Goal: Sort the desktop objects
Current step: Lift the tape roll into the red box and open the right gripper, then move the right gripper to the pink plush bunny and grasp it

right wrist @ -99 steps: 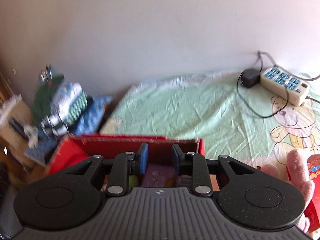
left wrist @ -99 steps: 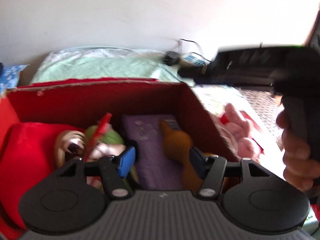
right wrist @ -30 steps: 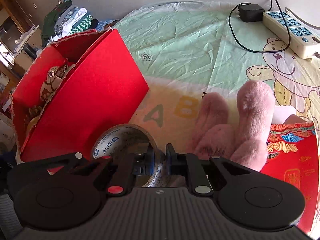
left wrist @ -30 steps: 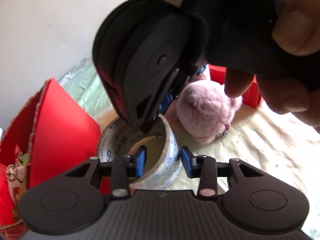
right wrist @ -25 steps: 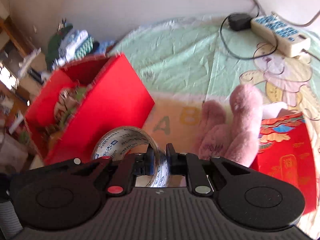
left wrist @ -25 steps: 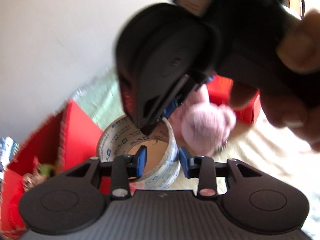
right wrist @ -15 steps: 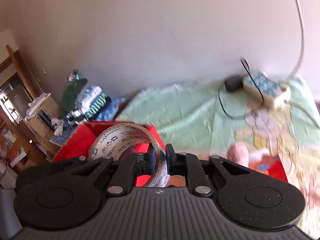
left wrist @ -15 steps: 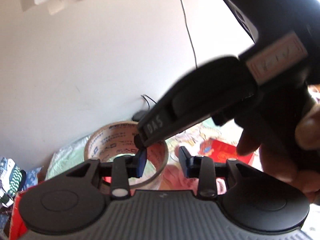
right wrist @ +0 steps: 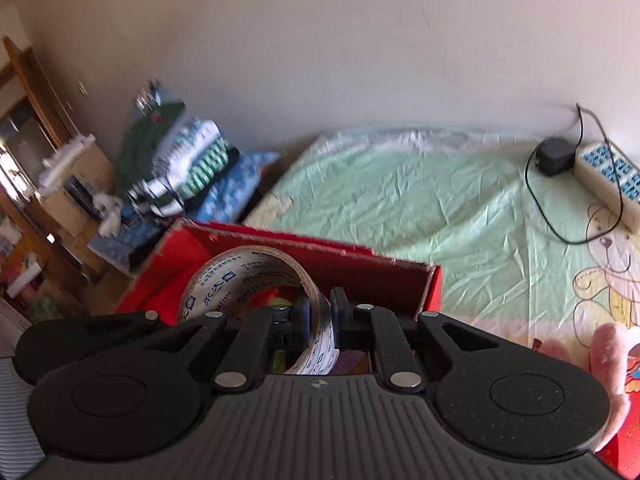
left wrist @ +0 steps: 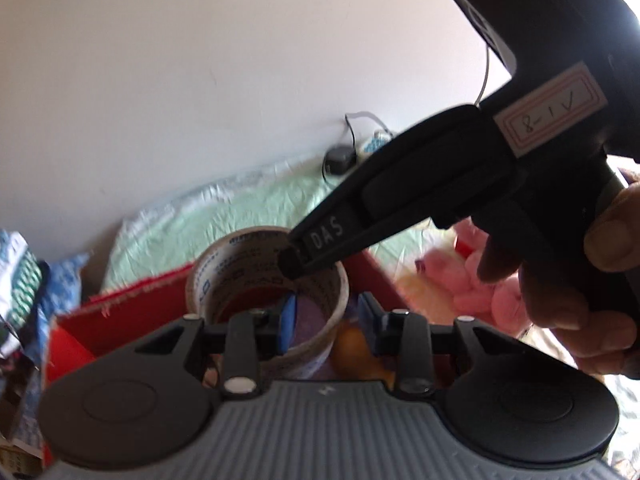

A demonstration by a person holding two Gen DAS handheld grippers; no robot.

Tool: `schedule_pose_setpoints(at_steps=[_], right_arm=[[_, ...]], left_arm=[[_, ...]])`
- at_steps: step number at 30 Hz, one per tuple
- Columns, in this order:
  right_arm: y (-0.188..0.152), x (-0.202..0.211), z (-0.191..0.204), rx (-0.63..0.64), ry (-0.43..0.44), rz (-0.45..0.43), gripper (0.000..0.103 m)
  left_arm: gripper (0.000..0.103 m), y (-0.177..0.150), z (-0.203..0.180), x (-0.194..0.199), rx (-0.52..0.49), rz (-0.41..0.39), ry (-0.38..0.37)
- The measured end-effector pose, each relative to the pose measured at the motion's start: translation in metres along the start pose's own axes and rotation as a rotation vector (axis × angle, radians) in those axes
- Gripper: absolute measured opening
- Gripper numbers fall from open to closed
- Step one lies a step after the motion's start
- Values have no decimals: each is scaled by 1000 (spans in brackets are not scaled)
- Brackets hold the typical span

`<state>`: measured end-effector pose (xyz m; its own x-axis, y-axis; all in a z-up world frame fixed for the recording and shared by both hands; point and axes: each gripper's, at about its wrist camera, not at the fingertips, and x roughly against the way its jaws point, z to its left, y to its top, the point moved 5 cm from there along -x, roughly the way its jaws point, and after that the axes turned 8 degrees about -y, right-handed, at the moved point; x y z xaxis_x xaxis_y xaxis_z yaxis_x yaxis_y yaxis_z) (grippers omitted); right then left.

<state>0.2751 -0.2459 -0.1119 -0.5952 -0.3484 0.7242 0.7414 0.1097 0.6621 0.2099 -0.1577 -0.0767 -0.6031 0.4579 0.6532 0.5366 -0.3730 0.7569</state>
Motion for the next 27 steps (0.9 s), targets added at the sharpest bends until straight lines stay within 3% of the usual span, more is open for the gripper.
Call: schedule_pose_setpoints(at_steps=[4, 8, 13, 15, 17, 18, 22, 27], right_arm=[[-3, -27, -3, -6, -120, 77, 11], [-4, -39, -12, -61, -126, 99, 10], [-4, -44, -3, 9, -207, 104, 9], [-4, -40, -5, -7, -206, 95, 14], [0, -27, -13, -78, -181, 55, 31], [2, -17, -19, -128, -165, 21, 33], [9, 39, -28, -240, -94, -148, 34], [-21, 97, -41, -298, -177, -265, 35]], left_arm=[[39, -8, 24, -14, 58, 38, -91], [41, -12, 31, -25, 91, 26, -157], [53, -4, 24, -28, 72, 28, -214], [58, -3, 19, -27, 59, 25, -234], [59, -6, 30, -35, 71, 21, -251], [59, -7, 35, -37, 82, 18, -256], [64, -7, 45, -17, 124, -32, -245], [76, -9, 54, 18, 147, -129, -220]])
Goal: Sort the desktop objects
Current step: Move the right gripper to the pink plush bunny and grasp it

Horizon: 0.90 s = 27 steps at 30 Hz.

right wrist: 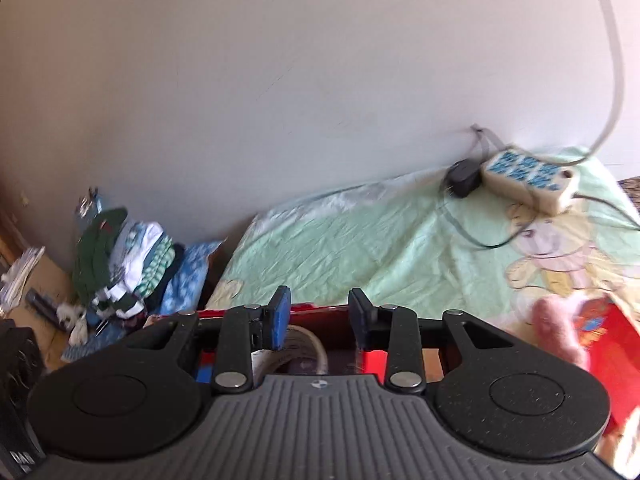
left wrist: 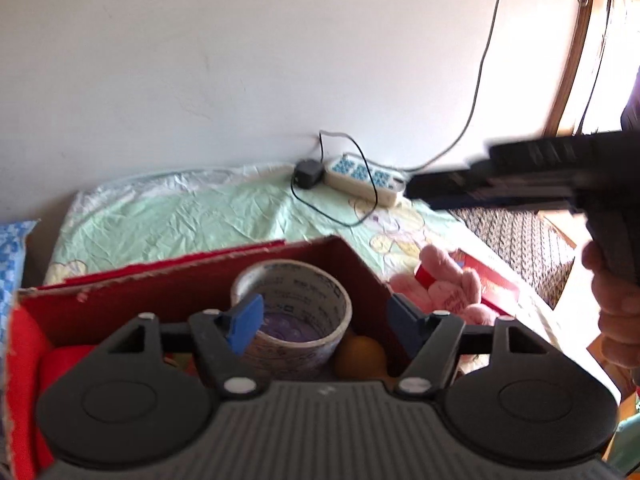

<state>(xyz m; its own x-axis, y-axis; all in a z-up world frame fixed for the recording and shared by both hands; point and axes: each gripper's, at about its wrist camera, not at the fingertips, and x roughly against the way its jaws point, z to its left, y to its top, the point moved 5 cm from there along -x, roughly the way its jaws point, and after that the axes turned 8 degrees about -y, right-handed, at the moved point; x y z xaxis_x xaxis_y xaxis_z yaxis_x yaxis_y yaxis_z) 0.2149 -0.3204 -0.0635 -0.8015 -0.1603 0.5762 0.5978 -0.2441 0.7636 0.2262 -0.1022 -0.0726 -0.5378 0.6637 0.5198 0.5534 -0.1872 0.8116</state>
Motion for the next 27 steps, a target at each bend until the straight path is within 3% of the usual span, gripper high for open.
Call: schedule_pose_setpoints(at_steps=[4, 7, 11, 16, 18, 20, 23, 27], right_arm=[[-30, 23, -37, 15, -119, 15, 38], [-54, 35, -69, -9, -192, 56, 38], [-81, 39, -106, -103, -226, 119, 38], [-81, 37, -129, -129, -208, 135, 38], [-75, 40, -138, -136, -177, 131, 44], [-73, 41, -151, -155, -144, 136, 51], [-72, 43, -173, -167, -133, 151, 51], [-71, 42, -202, -214, -86, 167, 51]], left_arm=[[81, -10, -6, 24, 46, -39, -33], [102, -15, -26, 38, 57, -66, -75], [102, -15, -65, 33, 34, -62, -148], [102, -16, -122, -4, 13, 21, -198], [102, -17, -142, -23, 27, 46, -197], [102, -20, -160, -44, 11, 62, -176], [102, -27, -182, -80, -14, 100, -131], [102, -42, -192, -127, 28, 169, -80]])
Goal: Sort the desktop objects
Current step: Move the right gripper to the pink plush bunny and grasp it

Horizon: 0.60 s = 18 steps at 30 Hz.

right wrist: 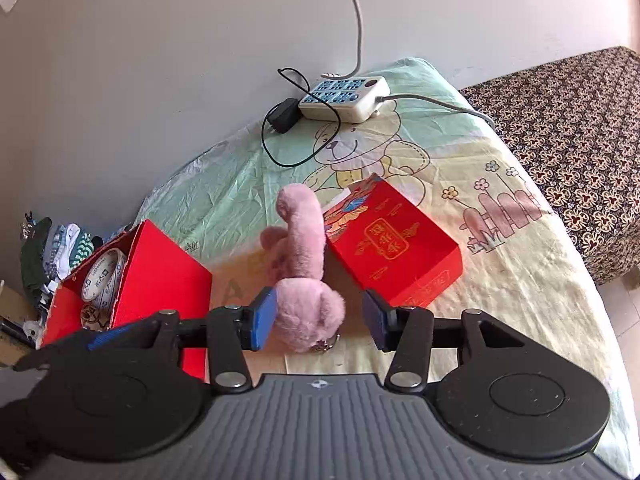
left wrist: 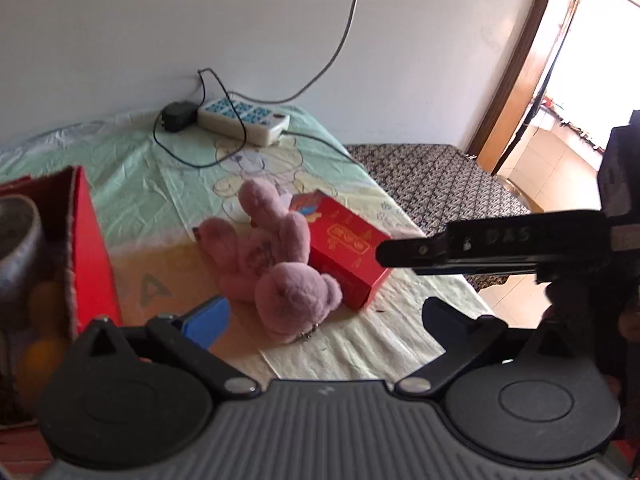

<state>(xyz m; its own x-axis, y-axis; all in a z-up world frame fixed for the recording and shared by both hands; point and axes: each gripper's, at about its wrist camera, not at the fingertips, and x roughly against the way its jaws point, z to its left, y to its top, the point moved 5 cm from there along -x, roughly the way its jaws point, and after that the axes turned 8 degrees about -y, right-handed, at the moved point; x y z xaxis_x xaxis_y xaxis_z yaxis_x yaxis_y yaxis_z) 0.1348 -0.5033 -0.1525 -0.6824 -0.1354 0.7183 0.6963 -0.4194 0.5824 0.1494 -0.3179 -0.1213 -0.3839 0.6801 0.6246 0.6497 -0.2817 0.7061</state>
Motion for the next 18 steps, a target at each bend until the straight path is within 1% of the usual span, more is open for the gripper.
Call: schedule_pose_setpoints(at_steps=[3, 5, 11, 15, 17, 18], right_arm=[[6, -5, -16, -19, 38, 16, 51], [10, -9, -24, -9, 50, 20, 50], [22, -21, -34, 29, 105, 53, 46], [32, -30, -27, 81, 167, 63, 46], [37, -36, -23, 95, 197, 70, 46], [40, -40, -20, 98, 214, 75, 46]], left_arm=[[102, -3, 3, -23, 56, -23, 68], [102, -3, 4, -34, 85, -42, 112], [102, -1, 2, -53, 118, -49, 234], [102, 8, 8, -60, 110, -67, 295], [101, 9, 13, -68, 108, -48, 310], [96, 8, 15, -72, 115, -37, 307]])
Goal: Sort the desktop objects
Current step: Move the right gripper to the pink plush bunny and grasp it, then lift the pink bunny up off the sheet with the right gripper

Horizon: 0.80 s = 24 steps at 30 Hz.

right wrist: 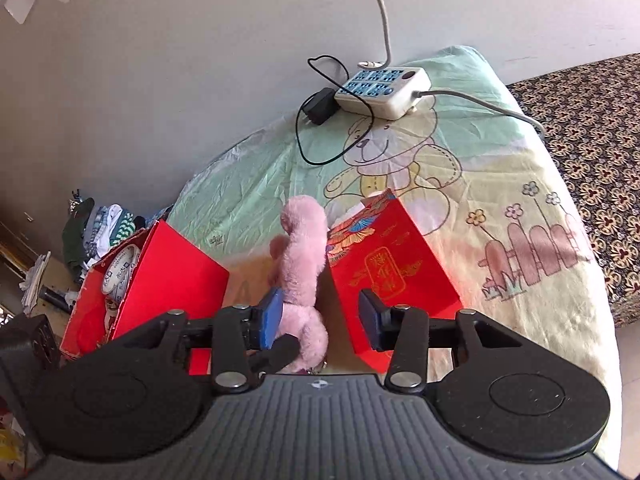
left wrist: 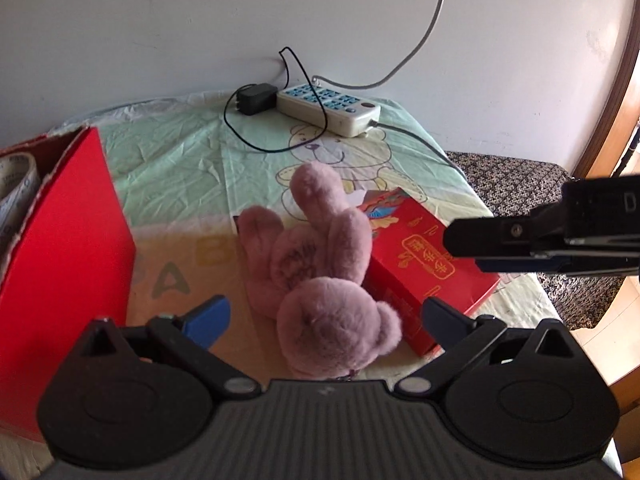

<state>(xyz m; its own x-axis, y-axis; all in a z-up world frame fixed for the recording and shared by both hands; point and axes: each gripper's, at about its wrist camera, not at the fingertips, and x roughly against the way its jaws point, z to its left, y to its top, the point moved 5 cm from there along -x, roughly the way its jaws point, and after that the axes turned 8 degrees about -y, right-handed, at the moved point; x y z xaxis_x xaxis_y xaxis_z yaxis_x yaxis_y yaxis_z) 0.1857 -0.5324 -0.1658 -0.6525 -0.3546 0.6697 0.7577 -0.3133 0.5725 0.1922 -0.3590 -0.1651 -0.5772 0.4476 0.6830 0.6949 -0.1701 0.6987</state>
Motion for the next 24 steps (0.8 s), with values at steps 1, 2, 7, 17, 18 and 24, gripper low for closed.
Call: schedule_pose_setpoints(at_steps=[1, 2, 7, 17, 18, 24], right_arm=[[2, -4, 2, 7, 16, 2, 46], [4, -9, 4, 14, 28, 8, 46], [8, -40, 11, 33, 91, 64, 46], [0, -100, 24, 100, 93, 198, 33], [0, -99, 24, 111, 96, 195, 33], [5, -76, 16, 77, 139, 157, 24]], left_arm=[[92, 0, 1, -4, 11, 10, -2], [91, 0, 2, -8, 20, 20, -7], [84, 0, -2, -20, -39, 41, -1], [68, -10, 8, -37, -52, 88, 17], [67, -9, 8, -37, -52, 88, 15], [64, 1, -3, -15, -80, 39, -5]])
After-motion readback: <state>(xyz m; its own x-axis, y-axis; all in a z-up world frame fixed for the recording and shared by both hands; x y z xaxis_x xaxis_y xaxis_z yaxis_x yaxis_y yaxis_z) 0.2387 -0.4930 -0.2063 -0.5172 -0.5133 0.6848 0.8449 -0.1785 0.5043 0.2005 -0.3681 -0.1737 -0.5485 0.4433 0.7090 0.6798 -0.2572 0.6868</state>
